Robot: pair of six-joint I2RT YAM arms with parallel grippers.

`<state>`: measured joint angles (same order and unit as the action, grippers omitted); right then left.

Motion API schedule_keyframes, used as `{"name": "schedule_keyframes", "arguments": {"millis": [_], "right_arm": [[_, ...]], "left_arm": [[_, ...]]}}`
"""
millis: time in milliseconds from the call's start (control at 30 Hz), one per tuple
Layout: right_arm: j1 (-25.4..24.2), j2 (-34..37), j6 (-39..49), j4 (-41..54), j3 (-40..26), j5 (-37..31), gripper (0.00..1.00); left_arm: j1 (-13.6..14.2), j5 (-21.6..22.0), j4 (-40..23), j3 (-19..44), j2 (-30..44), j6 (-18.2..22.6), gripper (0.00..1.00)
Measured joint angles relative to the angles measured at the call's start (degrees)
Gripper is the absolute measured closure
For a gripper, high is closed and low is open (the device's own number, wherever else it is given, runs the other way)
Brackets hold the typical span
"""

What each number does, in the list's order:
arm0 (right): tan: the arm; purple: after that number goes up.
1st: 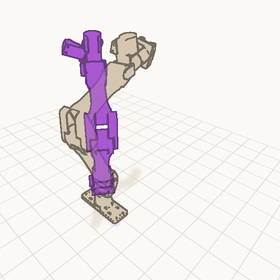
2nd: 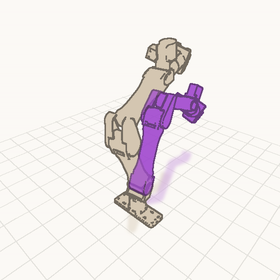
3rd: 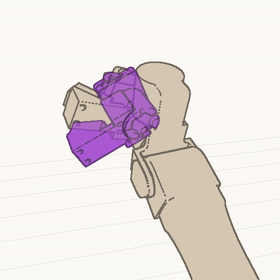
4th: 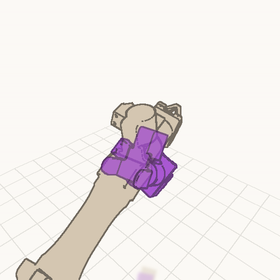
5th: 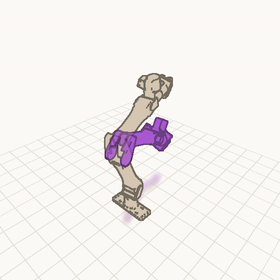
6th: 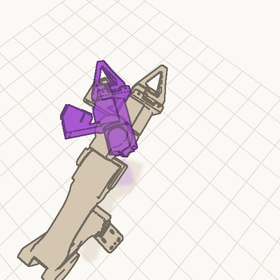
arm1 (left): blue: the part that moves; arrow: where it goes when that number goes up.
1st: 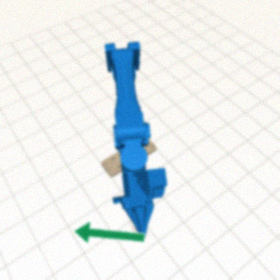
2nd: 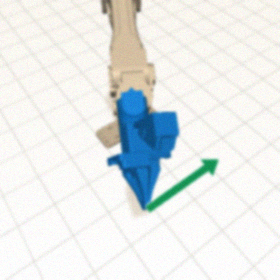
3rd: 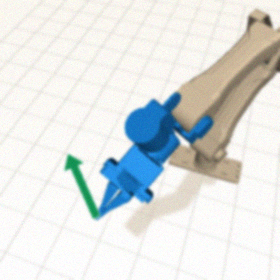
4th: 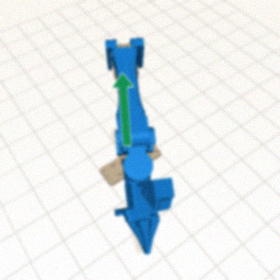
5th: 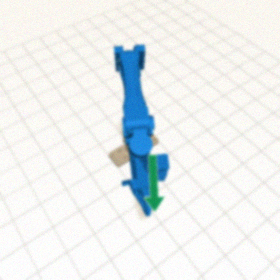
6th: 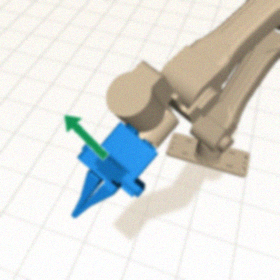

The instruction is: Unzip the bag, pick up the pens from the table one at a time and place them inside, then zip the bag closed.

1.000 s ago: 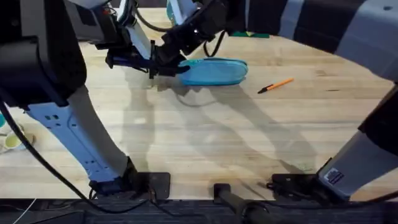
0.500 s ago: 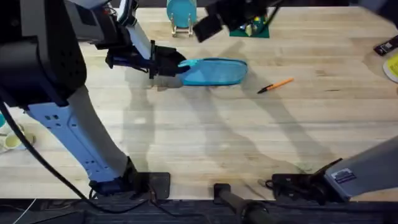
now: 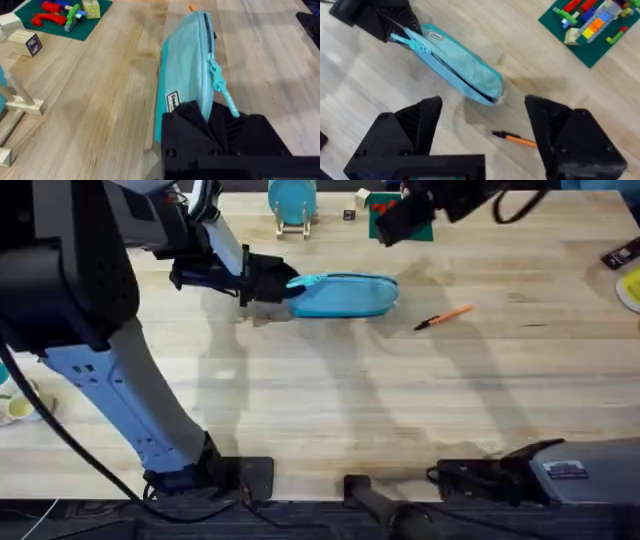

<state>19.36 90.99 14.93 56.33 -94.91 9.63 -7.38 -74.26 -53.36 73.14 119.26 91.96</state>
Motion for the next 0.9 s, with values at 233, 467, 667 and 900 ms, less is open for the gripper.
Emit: {"name": "schedule_keyframes", "arguments": {"millis": [233,467,667,900], "right_arm": [[-0.57,-3.49,2.43,2.21,0.00,-0.75,0.005],[-0.57,-4.58,3.58,3.95,-0.04,-3.63,0.005],[-0.64,-4.58,3.59,3.96,-0.04,-4.55,0.005],[-0.64,-4.58,3.61,4.03,-0.04,-3.67,0.004]], "left_arm": [[0.02,0.00,0.00,0.00,0.00,0.00,0.959],[0.02,0.00,0.00,0.00,0.00,0.00,0.959],[0.01,0.00,-0.01,0.00,0.00,0.00,0.959],[0.02,0.00,0.00,0.00,0.00,0.00,0.959]]}}
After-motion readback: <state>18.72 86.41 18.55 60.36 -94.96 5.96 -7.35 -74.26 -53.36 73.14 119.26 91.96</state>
